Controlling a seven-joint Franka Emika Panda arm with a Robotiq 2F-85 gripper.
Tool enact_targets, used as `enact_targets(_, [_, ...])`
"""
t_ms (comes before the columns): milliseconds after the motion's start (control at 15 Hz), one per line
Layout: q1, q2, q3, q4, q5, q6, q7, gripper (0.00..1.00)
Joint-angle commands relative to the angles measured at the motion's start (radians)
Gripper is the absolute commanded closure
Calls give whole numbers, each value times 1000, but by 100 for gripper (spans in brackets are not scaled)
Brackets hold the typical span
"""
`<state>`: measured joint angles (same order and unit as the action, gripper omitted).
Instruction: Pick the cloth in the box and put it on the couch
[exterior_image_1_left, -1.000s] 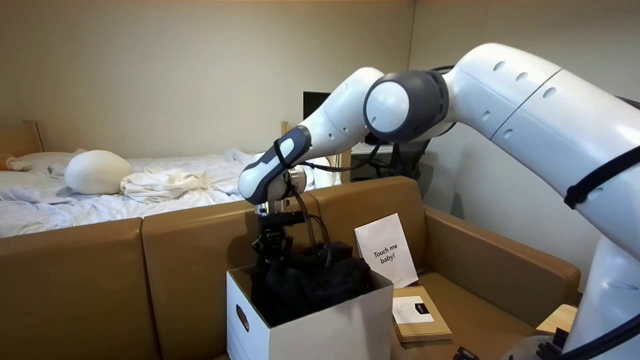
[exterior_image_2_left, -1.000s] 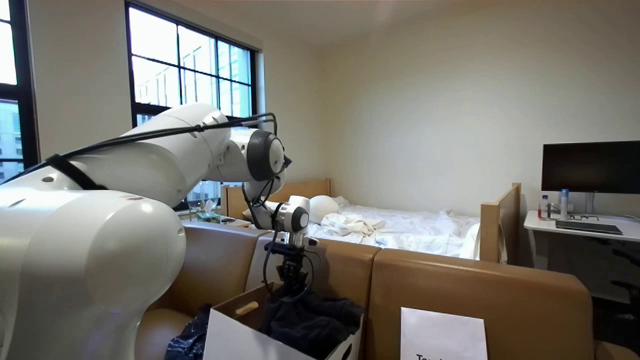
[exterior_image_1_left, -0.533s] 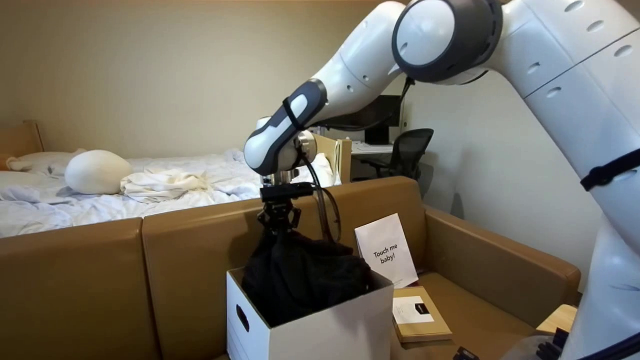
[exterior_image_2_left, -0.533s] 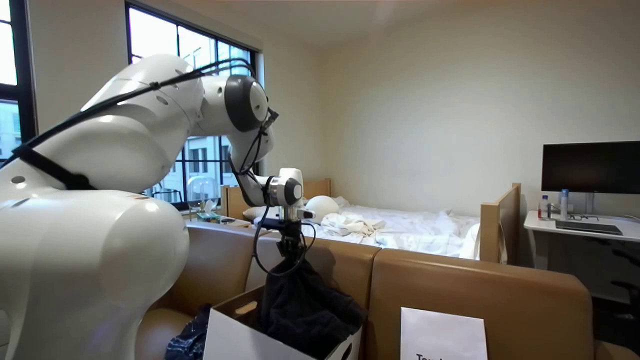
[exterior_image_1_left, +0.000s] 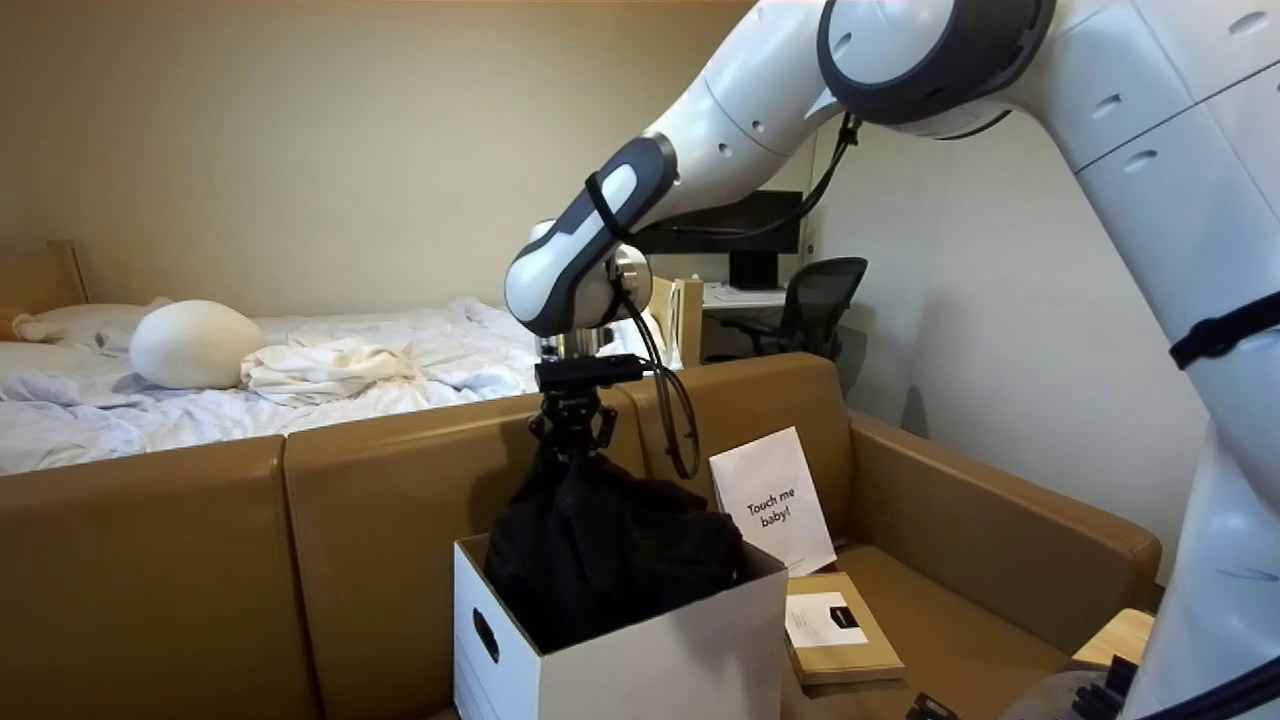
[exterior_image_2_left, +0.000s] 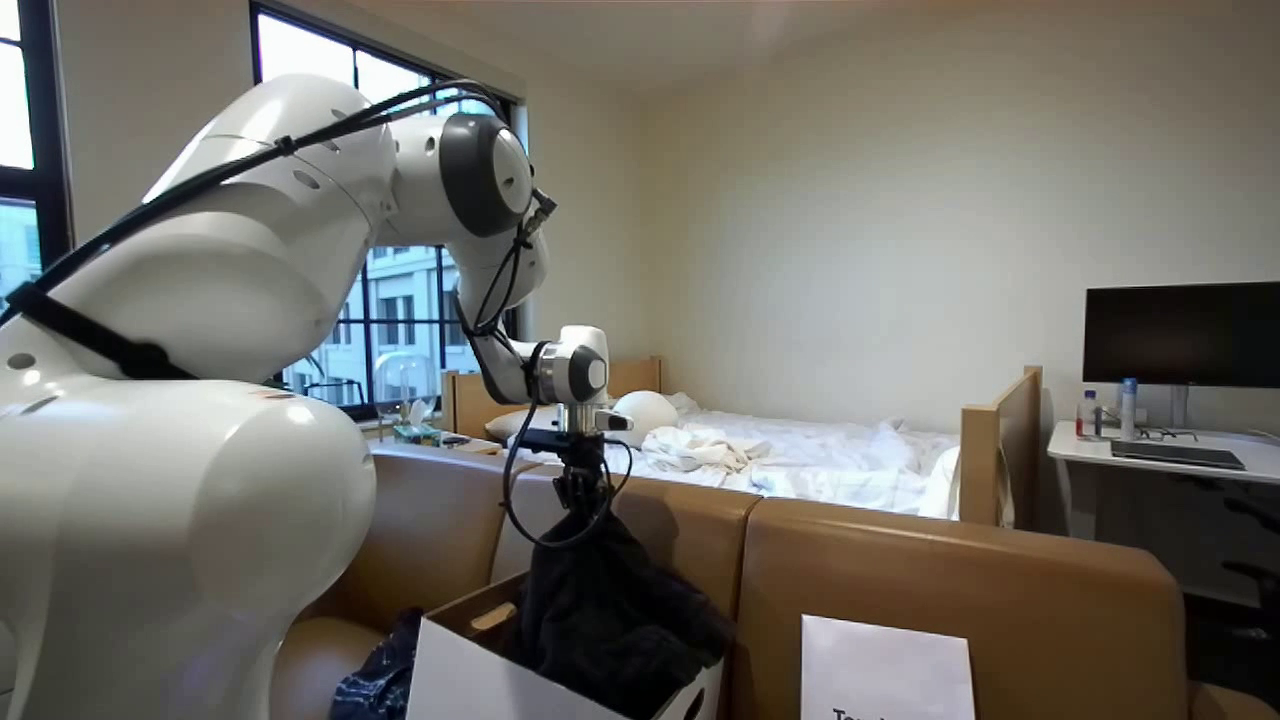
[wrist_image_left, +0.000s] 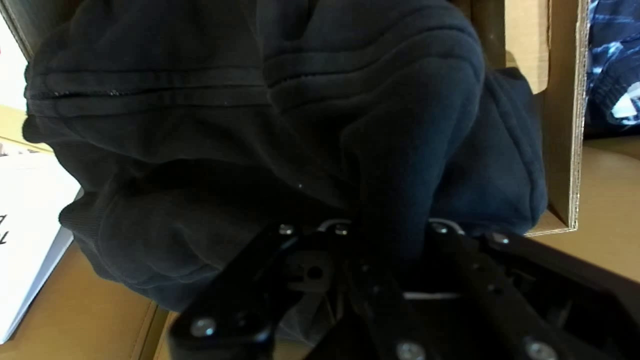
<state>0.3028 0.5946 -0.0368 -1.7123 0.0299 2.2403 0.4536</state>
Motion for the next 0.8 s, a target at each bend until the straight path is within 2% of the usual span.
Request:
enact_targets(0, [-17,5,19,7,-14,-2,8,89])
enact_targets(67, [-17,5,19,9,-14,-2,8,89])
enact_targets(133, [-17,5,19,10,-14,-2,8,94])
enact_targets(467, [-12,-225,-19,-192,-68,125,16,94])
enact_targets(733, [-27,-389,-54,-301,-187,157,33,94])
